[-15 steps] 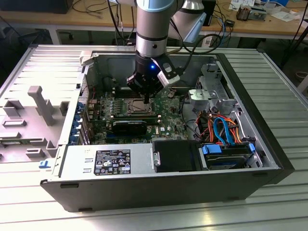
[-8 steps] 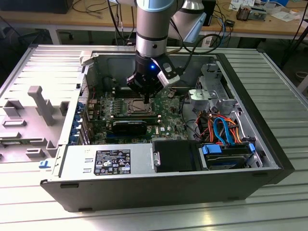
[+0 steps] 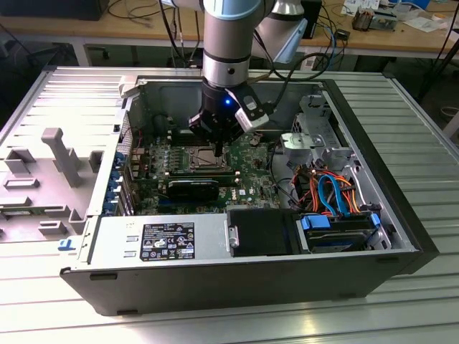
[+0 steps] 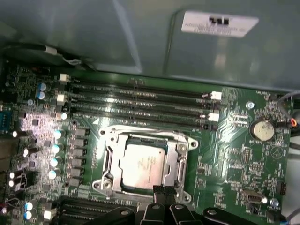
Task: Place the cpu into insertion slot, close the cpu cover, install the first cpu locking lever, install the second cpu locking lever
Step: 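Install the second cpu locking lever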
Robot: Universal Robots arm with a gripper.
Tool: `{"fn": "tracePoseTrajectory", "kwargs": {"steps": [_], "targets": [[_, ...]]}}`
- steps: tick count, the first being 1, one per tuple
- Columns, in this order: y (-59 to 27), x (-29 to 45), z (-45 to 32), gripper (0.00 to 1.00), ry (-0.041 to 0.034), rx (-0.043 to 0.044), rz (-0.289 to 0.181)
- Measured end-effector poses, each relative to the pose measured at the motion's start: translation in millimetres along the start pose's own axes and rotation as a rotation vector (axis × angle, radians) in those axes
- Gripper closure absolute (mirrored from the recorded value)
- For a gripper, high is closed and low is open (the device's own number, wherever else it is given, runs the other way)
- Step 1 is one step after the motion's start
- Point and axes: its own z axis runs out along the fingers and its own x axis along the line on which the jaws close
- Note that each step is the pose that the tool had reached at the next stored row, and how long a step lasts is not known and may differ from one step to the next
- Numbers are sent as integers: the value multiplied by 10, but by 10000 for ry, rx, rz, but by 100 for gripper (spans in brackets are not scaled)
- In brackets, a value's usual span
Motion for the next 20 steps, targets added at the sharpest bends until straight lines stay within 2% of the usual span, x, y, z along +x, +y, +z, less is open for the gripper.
{"fn": "tracePoseTrajectory", "kwargs": {"steps": [3, 6, 8, 9, 10, 11, 13, 14, 16, 19, 20], "targets": [[-96, 5, 19, 89, -1, -1, 5], [-159, -43, 37, 89, 3, 1, 6], [-204, -43, 49, 89, 3, -4, 5], [-221, -41, 53, 89, -3, -60, 3], [-258, -35, 57, 89, -30, -269, -4], [-293, -28, 58, 89, -52, -442, -9], [-325, -20, 58, 89, -90, -747, -18], [-338, -17, 59, 89, -118, -976, -23], [-371, -6, 60, 89, -183, -1500, -39], [-420, 36, 61, 89, -221, -1803, -48], [-432, 51, 62, 89, -228, -1861, -50]]}}
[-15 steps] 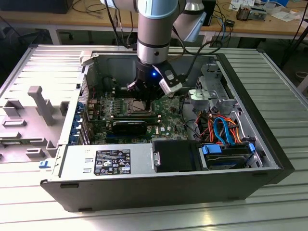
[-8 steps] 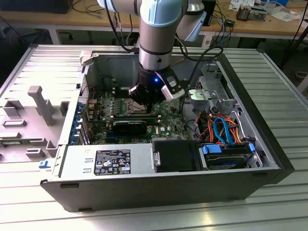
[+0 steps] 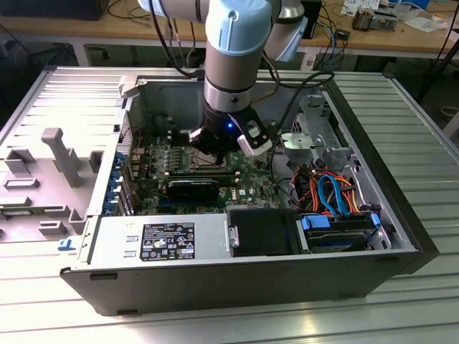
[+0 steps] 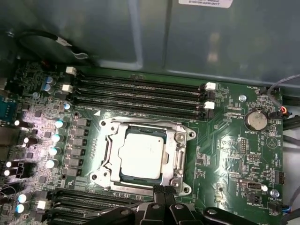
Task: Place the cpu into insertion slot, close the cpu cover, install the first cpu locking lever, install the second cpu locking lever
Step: 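Install the second cpu locking lever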
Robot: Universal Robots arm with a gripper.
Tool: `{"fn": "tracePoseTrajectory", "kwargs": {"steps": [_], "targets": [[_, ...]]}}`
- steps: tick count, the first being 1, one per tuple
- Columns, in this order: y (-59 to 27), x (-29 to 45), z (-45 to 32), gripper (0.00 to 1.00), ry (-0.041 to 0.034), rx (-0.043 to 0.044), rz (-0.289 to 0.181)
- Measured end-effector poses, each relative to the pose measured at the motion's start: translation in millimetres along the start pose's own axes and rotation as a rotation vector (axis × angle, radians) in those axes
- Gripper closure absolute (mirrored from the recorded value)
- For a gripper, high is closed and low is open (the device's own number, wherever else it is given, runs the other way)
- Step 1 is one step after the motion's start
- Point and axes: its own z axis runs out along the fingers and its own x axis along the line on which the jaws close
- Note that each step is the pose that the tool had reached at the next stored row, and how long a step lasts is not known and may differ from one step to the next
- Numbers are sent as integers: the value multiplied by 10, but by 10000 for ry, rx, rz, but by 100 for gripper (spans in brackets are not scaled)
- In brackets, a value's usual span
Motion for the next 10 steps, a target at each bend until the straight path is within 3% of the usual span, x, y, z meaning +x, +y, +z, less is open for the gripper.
{"fn": "tracePoseTrajectory", "kwargs": {"steps": [10], "targets": [[-116, 174, -19, 89, -108, -437, -23]]}}
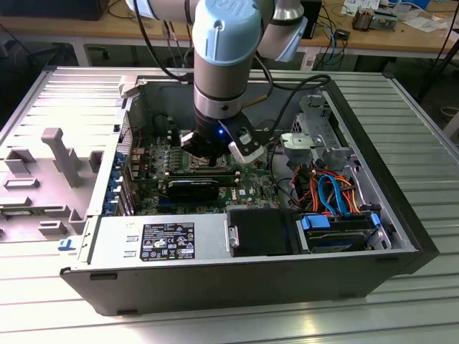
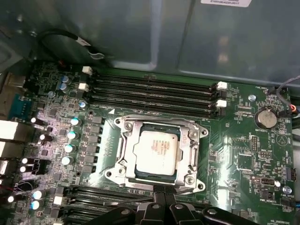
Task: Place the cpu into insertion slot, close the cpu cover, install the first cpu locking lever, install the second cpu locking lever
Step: 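Install the second cpu locking lever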
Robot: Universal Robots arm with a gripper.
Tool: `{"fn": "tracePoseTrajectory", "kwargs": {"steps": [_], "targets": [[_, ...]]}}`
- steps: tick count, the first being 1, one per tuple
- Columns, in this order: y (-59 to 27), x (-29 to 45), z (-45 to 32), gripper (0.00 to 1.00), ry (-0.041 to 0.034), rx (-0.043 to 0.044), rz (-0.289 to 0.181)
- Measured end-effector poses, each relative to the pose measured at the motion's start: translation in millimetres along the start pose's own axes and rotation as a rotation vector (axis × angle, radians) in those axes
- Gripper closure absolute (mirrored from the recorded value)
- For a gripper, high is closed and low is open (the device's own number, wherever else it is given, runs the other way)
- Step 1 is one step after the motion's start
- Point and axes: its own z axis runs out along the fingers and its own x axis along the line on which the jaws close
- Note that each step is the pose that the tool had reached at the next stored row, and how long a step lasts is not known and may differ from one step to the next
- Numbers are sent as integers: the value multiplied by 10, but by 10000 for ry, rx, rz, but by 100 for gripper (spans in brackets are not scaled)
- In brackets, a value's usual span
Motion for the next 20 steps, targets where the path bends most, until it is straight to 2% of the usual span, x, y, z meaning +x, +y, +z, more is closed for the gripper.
{"fn": "tracePoseTrajectory", "kwargs": {"steps": [5, 8, 12, 15, 20], "targets": [[-14, 116, -4, 89, -70, -127, -14], [-17, 223, 1, 89, -93, -191, -19], [-34, 285, 7, 89, -97, -220, -19], [-79, 333, 6, 89, -99, -228, -20], [-118, 373, 21, 89, -102, -254, -19]]}}
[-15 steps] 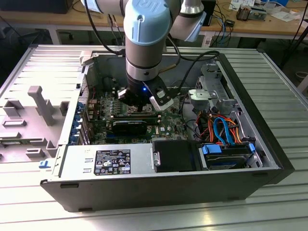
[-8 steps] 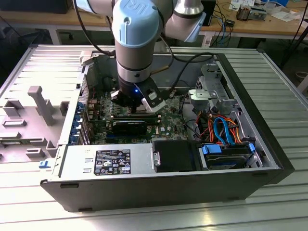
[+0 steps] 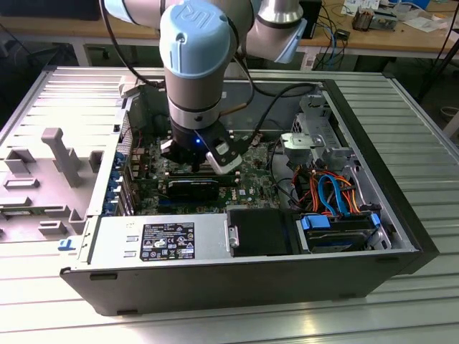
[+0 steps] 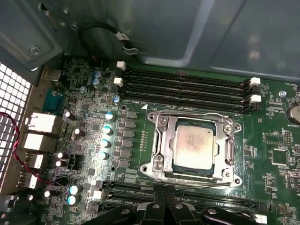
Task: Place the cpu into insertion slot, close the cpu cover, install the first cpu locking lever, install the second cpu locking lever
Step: 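Install the second cpu locking lever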
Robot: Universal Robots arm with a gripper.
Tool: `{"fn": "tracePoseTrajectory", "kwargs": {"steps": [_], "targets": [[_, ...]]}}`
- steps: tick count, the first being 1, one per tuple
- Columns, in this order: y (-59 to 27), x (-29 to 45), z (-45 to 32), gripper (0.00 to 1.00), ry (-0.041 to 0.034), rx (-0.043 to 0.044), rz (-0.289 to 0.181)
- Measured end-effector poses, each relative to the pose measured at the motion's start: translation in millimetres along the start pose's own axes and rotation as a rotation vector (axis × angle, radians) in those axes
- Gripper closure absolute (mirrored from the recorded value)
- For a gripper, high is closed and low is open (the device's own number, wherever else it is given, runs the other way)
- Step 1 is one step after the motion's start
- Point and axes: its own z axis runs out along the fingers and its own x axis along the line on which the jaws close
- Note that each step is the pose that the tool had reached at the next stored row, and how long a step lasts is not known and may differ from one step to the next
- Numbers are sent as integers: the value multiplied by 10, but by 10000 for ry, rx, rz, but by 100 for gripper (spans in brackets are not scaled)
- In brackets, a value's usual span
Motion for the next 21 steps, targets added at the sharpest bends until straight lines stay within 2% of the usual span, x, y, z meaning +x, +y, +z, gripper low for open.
{"fn": "tracePoseTrajectory", "kwargs": {"steps": [4, 7, 11, 18, 21], "targets": [[4, 43, 6, 89, -13, -101, -4], [3, 72, 12, 89, -33, -254, -7], [-22, 97, 52, 89, -48, -371, -8], [-36, 159, 131, 89, -60, -462, -9], [-42, 160, 164, 89, -59, -463, -11]]}}
